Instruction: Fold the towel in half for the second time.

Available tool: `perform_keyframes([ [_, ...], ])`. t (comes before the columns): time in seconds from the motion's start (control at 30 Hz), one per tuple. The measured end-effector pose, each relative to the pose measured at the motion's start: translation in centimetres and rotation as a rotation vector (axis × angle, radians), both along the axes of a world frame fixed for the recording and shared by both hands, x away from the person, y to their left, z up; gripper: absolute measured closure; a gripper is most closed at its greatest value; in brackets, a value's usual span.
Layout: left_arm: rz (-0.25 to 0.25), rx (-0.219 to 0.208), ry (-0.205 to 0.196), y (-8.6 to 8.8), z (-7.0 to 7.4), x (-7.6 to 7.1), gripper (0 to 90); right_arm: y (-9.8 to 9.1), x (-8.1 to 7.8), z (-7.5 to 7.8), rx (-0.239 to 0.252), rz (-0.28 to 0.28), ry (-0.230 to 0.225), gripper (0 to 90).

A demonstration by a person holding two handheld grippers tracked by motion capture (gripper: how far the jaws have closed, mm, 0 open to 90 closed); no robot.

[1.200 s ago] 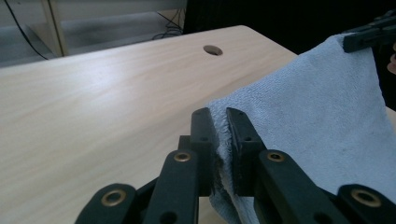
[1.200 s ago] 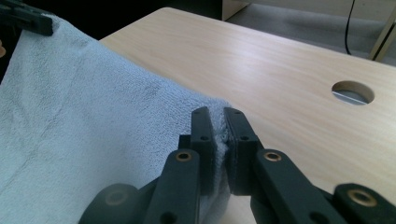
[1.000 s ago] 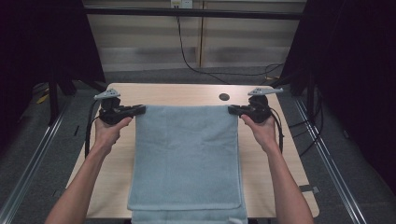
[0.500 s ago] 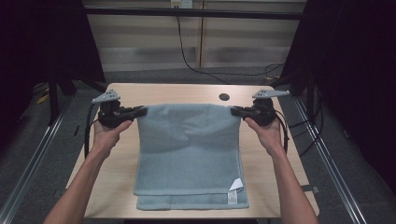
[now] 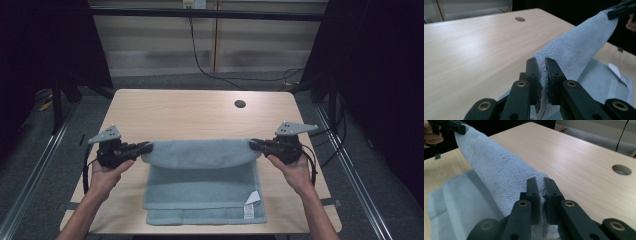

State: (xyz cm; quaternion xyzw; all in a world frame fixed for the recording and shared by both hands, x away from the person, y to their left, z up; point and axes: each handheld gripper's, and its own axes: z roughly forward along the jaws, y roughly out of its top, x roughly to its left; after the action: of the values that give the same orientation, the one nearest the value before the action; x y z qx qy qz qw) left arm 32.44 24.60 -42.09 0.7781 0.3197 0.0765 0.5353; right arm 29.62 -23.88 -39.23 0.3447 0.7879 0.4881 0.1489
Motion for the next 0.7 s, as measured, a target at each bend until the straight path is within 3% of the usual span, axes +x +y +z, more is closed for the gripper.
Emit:
perform_keyframes([
  [0.2,-0.025,-0.009,0.039,0.5,-0.9,-2.8,81.5,-0.1,-3.3,-1.6,-0.008,0.029,0.027,83.4],
  [0.23,-0.023,-0.028,0.043,0.7,-1.0,-3.9,81.5,-0.1,-3.8,-1.9,-0.013,0.031,0.029,83.4],
  [0.27,-0.023,-0.028,0.043,0.7,-1.0,-3.9,81.5,-0.1,-3.8,-1.9,-0.013,0.031,0.029,83.4],
  [0.3,-0.022,0.004,0.034,0.6,-1.5,-4.8,81.4,0.0,-4.9,-2.3,-0.019,0.033,0.034,82.7],
  [0.53,-0.078,0.038,0.069,0.6,-3.5,-7.4,78.8,-0.4,-8.0,-4.7,-0.016,0.046,0.098,81.1],
  [0.6,-0.096,0.03,0.093,0.7,-3.6,-7.8,77.2,-0.6,-9.1,-5.7,-0.022,0.062,0.128,80.0],
  [0.7,-0.128,0.045,0.074,0.3,-2.8,-8.3,74.3,-1.3,-10.4,-6.3,0.017,0.088,0.145,76.5],
])
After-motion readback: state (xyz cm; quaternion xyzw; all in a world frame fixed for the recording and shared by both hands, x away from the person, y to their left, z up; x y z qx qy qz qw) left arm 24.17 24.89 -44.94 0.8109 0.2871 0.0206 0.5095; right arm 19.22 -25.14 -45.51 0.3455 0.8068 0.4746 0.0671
